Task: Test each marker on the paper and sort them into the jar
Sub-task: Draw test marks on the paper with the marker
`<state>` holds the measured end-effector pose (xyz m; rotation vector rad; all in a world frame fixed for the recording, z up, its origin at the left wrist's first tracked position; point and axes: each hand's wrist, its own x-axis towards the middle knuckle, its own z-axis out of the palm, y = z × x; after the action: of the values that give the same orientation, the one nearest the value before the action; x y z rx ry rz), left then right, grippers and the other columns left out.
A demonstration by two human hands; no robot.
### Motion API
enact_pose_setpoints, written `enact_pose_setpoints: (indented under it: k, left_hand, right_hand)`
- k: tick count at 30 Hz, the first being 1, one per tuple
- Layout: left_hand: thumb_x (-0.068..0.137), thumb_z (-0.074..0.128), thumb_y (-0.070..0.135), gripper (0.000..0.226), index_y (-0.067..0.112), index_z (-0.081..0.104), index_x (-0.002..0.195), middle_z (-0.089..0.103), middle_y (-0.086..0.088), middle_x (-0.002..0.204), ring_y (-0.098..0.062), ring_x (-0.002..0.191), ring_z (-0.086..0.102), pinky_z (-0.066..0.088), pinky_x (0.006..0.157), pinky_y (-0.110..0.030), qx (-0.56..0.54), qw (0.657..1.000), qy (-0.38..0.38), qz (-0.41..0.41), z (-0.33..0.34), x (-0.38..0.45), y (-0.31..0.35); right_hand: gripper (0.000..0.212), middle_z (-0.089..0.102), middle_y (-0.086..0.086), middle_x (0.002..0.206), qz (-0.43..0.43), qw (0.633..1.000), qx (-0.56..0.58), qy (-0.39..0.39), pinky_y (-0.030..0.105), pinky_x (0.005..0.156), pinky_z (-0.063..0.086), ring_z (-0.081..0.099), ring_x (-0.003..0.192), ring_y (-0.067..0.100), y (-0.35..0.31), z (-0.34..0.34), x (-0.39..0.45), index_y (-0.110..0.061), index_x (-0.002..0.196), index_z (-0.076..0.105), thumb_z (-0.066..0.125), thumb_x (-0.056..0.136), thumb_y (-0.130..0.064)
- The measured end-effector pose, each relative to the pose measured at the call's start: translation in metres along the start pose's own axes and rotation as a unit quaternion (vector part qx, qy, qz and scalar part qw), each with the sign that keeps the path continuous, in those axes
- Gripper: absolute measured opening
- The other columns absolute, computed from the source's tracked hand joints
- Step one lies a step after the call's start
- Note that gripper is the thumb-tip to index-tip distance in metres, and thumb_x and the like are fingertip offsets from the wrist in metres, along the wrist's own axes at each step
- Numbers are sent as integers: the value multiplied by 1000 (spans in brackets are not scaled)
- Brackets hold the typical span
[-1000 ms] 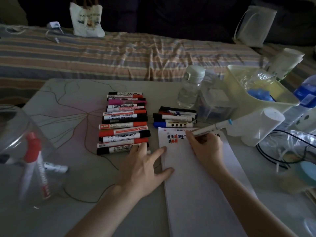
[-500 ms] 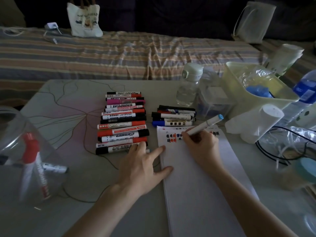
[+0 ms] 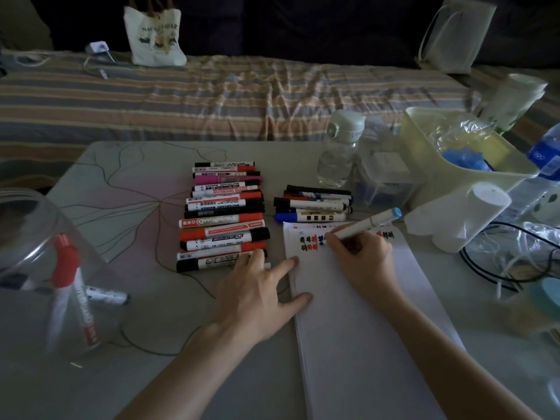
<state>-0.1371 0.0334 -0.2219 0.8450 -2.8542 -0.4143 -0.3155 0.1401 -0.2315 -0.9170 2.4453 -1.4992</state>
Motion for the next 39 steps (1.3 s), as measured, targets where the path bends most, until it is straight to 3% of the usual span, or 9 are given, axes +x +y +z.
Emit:
enact_pose_setpoints:
  k: [10,14,17,19,22,24,29,33,39]
  left_hand:
    - [77,38,82,75,48,30,144,34,3,110,-14,106,36,48,86,-32,8,1000,-11,-6,-3,0,2]
    - [81,34,80,75,45,22,147,34,1,120,-14,111,35,45,89,-29,29,999,-32,-4,-7,-4,7]
    - [93,33,62,65,29,18,147,33,-2,136,-17,122,36,42,98,-31,-14,998,-53,-28,-11,-5,9]
    - [99,28,39,48,14,28,140,37,-8,141,-18,117,42,40,92,-28,-99,992,-66,-52,-21,-7,12]
    - [104,31,22,27,15,38,129,56,-12,102,-10,70,44,34,57,-20,-291,948,-73,-103,-41,-20,20]
    - [104,32,22,20,20,47,117,48,3,79,-4,60,41,30,52,-20,-341,932,-70,-101,-52,-36,25]
    - [101,45,16,23,34,58,102,58,15,78,2,69,56,44,69,-13,-444,891,-71,-60,-76,-73,35]
    - [97,53,11,20,20,65,109,71,2,86,-9,79,69,54,75,-17,-509,856,-51,-74,-90,-89,30]
    - [91,61,8,26,14,67,116,71,-10,106,-19,98,70,56,83,-31,-705,682,-49,-188,-92,-92,19]
  right_hand:
    - [16,70,-5,77,-4,1000,-3,21,22,66,58,67,74,7,0,2,0,-17,82,69,70,86,-32]
    - [13,69,-5,74,1,1000,-3,21,16,60,55,66,71,6,-3,1,1,-17,80,68,71,86,-28]
    - [21,68,-3,70,36,998,43,41,19,54,50,64,64,10,-8,-4,1,-17,76,67,71,86,-35]
    - [31,64,1,64,82,993,74,40,23,48,43,54,55,14,-16,-10,5,-8,77,69,72,85,-38]
    - [27,56,5,66,136,978,155,19,25,50,40,46,57,15,-38,-27,11,-3,86,68,75,84,-29]
    - [20,53,9,67,127,971,201,7,30,56,41,44,61,20,-59,-41,6,-3,89,68,75,84,-22]
    - [20,59,2,63,110,963,238,-67,28,61,49,52,60,15,-111,-63,-59,-8,89,69,71,86,-27]
    - [28,59,6,69,130,939,306,-84,24,56,46,53,60,14,-122,-62,-105,0,100,65,62,91,-27]
    - [19,54,7,70,129,924,348,-90,25,54,41,49,61,15,-127,-59,-128,-1,95,64,62,91,-20]
